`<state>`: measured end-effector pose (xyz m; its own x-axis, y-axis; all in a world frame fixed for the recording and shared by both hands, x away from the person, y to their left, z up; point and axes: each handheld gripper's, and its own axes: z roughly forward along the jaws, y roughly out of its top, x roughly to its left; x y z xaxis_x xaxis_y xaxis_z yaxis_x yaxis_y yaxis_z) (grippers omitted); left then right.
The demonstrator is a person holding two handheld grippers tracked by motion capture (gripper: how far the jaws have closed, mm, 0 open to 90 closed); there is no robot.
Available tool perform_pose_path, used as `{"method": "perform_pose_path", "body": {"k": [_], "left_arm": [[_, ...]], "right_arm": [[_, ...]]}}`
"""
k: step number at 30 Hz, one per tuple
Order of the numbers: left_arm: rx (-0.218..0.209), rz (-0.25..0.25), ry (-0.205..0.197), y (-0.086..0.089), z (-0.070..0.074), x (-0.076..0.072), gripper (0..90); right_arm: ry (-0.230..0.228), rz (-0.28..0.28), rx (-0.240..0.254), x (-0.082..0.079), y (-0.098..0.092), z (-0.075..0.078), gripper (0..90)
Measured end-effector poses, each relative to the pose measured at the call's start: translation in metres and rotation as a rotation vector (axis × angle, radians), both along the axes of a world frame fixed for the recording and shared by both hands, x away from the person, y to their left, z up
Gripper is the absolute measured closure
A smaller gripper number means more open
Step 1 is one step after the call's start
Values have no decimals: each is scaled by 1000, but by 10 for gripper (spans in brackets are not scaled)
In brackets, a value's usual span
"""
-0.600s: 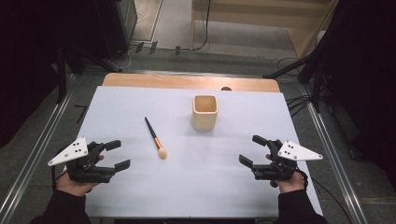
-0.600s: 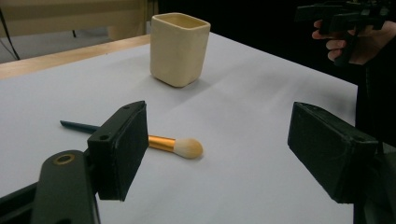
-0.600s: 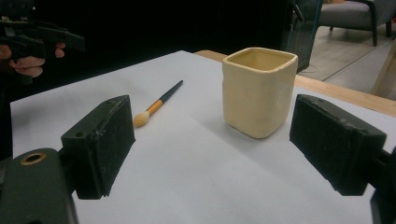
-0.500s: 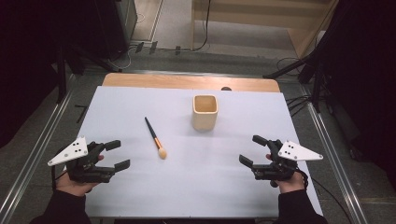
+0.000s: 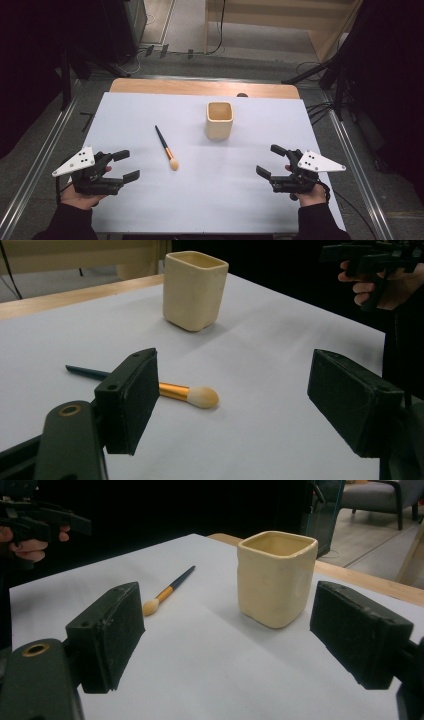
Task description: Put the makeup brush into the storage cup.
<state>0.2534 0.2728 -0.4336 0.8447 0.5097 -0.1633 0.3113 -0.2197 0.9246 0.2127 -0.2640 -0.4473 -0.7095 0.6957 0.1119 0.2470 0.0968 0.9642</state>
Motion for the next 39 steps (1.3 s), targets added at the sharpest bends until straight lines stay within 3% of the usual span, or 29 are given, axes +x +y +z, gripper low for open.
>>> {"method": "perform_pose_path", "body": {"k": [9,23,34,39], "left_arm": [[-11,9,4,0,1,-1,215],[7,39,-4,-5,2,0,219],[28,107,7,-19,-2,0,220],[17,150,21,-20,-2,-1,220]], "right_arm": [[-3,1,-3,-1,0,1,148],[-13,9,-3,1,1,2,148],[-23,22,-12,5,-1,3,147],[-19,34,-11,6,0,3,148]]}}
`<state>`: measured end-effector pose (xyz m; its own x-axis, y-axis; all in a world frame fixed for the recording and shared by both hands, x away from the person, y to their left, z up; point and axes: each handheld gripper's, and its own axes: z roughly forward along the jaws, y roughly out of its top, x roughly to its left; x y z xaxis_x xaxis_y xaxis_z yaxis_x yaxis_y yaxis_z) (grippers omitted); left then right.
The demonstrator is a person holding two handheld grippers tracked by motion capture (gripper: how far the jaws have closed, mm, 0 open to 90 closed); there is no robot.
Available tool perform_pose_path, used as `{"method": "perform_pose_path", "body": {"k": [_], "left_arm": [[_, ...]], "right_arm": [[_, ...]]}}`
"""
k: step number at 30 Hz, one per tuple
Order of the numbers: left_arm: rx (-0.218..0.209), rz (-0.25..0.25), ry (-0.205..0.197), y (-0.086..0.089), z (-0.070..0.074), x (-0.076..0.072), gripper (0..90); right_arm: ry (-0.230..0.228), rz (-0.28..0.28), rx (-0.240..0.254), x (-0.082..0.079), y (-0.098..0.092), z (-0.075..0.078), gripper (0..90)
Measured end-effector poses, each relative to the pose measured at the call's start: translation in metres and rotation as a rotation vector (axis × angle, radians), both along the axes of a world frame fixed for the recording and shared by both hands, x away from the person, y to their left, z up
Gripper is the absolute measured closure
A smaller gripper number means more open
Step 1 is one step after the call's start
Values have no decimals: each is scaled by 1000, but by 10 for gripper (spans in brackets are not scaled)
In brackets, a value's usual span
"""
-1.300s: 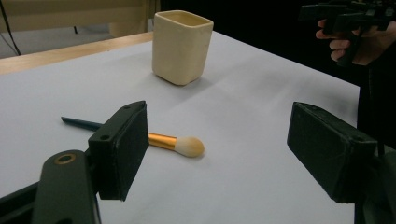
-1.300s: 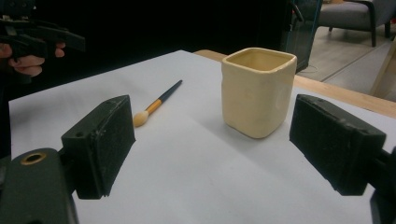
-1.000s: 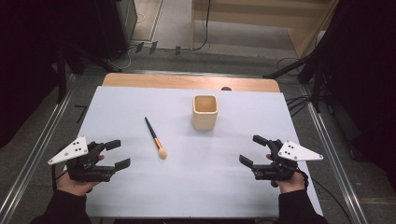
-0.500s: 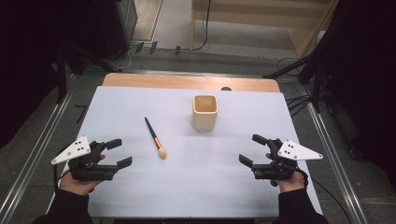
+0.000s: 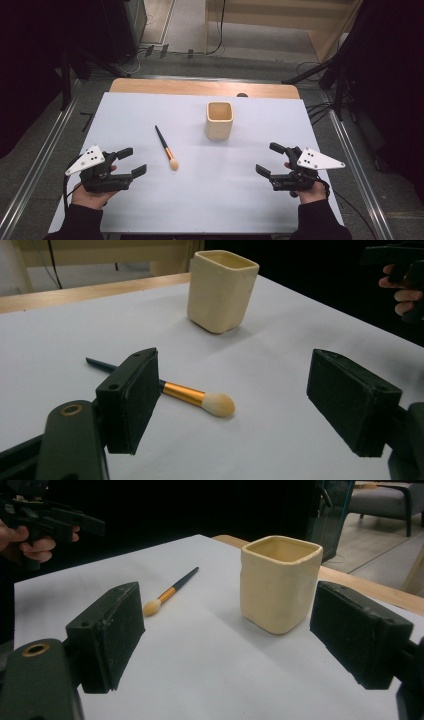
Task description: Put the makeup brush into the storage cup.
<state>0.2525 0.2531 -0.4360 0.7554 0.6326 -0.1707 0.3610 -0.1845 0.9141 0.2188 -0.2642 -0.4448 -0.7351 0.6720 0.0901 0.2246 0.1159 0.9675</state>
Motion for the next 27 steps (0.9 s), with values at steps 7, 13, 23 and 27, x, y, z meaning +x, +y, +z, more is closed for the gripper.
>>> {"method": "perform_pose_path", "body": {"k": [7,13,23,27], "left_arm": [[33,131,2,-13,4,3,225],[54,182,4,-23,4,7,215],[67,268,33,-42,1,20,209],[65,305,37,-47,-1,23,207]], "right_arm": [[-2,11,-19,2,5,0,148],[0,9,-29,2,6,0,148],[1,17,-36,3,8,-1,148],[0,14,-32,2,8,-1,148]]}}
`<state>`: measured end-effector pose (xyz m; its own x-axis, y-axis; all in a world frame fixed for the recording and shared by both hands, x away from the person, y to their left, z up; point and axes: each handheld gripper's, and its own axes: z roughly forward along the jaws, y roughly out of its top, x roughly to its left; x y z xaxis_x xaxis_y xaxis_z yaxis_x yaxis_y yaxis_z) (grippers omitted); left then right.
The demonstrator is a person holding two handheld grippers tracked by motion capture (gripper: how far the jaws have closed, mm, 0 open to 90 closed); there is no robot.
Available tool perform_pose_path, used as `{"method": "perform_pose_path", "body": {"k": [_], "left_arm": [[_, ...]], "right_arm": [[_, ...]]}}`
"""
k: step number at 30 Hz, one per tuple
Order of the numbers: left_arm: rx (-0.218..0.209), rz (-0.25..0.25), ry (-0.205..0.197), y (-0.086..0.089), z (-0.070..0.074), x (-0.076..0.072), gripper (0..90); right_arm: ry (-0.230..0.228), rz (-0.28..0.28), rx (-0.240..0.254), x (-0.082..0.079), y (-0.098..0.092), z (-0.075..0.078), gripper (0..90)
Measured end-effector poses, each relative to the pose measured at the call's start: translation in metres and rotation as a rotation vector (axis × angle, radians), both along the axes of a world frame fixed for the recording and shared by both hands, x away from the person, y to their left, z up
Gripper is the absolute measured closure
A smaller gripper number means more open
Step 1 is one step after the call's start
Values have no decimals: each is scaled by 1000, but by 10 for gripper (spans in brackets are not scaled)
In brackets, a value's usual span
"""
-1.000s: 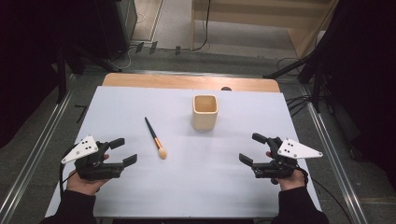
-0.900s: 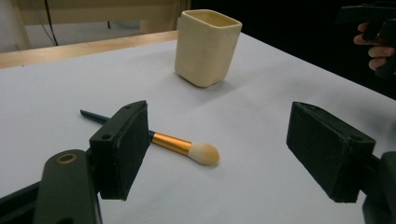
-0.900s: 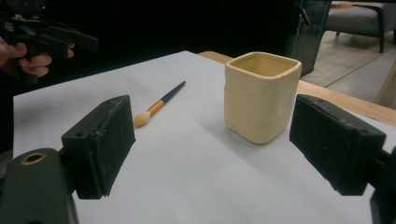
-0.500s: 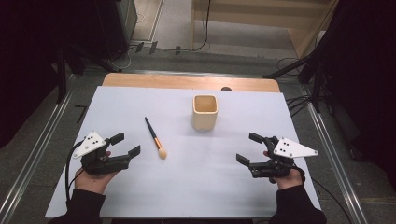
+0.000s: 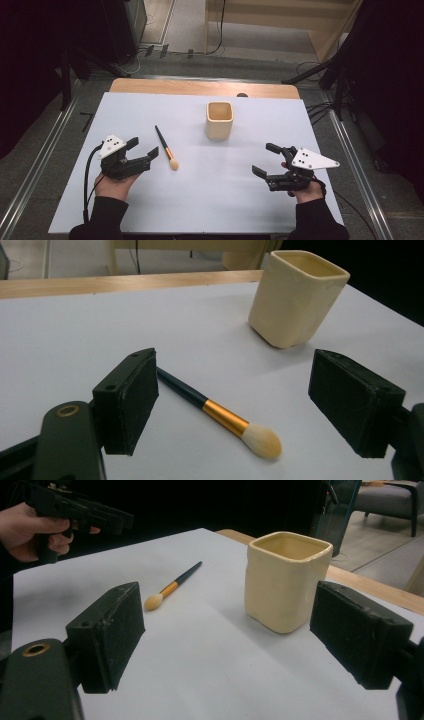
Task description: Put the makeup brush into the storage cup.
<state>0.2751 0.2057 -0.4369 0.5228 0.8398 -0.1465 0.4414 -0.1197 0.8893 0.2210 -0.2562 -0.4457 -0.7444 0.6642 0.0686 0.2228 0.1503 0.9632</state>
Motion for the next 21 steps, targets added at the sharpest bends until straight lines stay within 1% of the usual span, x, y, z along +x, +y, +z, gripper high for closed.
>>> {"method": "perform_pose_path", "body": {"k": [3,4,5,7,9,11,13,15,17,18,21], "left_arm": [[-2,19,8,-3,-1,3,201],[4,34,7,-5,-1,4,189],[9,49,6,-6,-2,5,152],[-9,45,32,-8,-3,7,141],[3,46,43,-12,-3,8,141],[5,58,40,-15,-3,9,139],[-3,69,43,-19,-3,11,136],[5,78,48,-23,-3,13,121],[14,87,43,-27,-3,15,120],[13,96,36,-30,-1,15,113],[9,106,31,-32,-1,16,109]], "right_arm": [[-4,-6,5,1,-2,0,148],[-2,-7,5,1,-2,0,148],[0,-7,6,1,-2,0,148],[-1,-8,6,1,-2,0,148],[0,-7,6,1,-2,0,148],[1,-11,1,1,-2,-1,148],[1,-12,6,2,-2,0,148],[1,-14,5,2,-2,0,148],[0,-14,4,1,-2,0,148],[-3,-14,3,1,-2,0,149],[-4,-14,3,1,-3,1,149]]}}
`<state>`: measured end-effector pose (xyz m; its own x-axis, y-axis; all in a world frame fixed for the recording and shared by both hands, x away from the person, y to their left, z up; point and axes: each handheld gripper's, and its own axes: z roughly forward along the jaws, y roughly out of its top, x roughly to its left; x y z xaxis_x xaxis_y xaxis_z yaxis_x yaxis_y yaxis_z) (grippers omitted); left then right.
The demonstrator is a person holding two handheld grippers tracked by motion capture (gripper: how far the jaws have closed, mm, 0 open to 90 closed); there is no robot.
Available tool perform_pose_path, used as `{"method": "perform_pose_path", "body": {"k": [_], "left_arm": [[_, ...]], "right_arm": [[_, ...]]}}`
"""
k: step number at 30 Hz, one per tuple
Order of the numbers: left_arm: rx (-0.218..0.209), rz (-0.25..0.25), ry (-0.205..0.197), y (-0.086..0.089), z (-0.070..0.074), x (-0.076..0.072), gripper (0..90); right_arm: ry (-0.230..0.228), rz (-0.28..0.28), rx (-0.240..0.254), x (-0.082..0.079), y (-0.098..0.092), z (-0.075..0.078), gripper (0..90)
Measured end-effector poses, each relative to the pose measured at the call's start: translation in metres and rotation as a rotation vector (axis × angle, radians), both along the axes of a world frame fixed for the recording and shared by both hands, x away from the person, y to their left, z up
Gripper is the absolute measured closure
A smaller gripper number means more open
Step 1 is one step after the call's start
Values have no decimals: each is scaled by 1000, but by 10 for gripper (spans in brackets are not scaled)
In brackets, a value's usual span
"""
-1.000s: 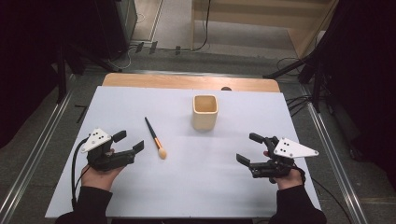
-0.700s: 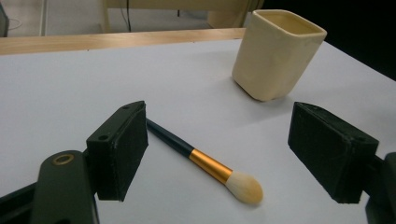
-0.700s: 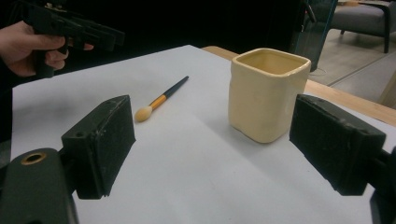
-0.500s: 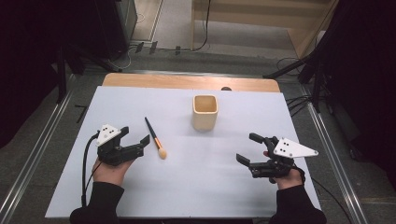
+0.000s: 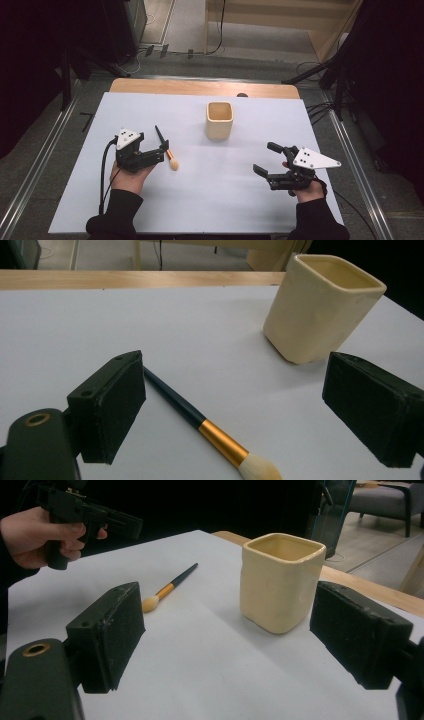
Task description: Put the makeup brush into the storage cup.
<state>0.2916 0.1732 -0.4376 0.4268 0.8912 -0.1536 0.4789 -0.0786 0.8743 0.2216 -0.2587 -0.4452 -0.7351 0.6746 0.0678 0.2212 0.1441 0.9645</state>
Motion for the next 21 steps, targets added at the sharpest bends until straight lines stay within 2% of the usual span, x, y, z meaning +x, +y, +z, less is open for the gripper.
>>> {"method": "perform_pose_path", "body": {"k": [8,12,14,21], "left_arm": [[29,50,-26,-10,-2,3,107],[56,81,-45,-16,-2,4,107],[54,84,-43,-18,-2,5,109],[45,101,22,-23,-1,14,140]], "right_arm": [[0,3,-6,0,0,0,149],[3,1,-6,0,0,0,149],[2,1,-7,0,0,0,150],[1,-1,-8,0,0,0,150]]}}
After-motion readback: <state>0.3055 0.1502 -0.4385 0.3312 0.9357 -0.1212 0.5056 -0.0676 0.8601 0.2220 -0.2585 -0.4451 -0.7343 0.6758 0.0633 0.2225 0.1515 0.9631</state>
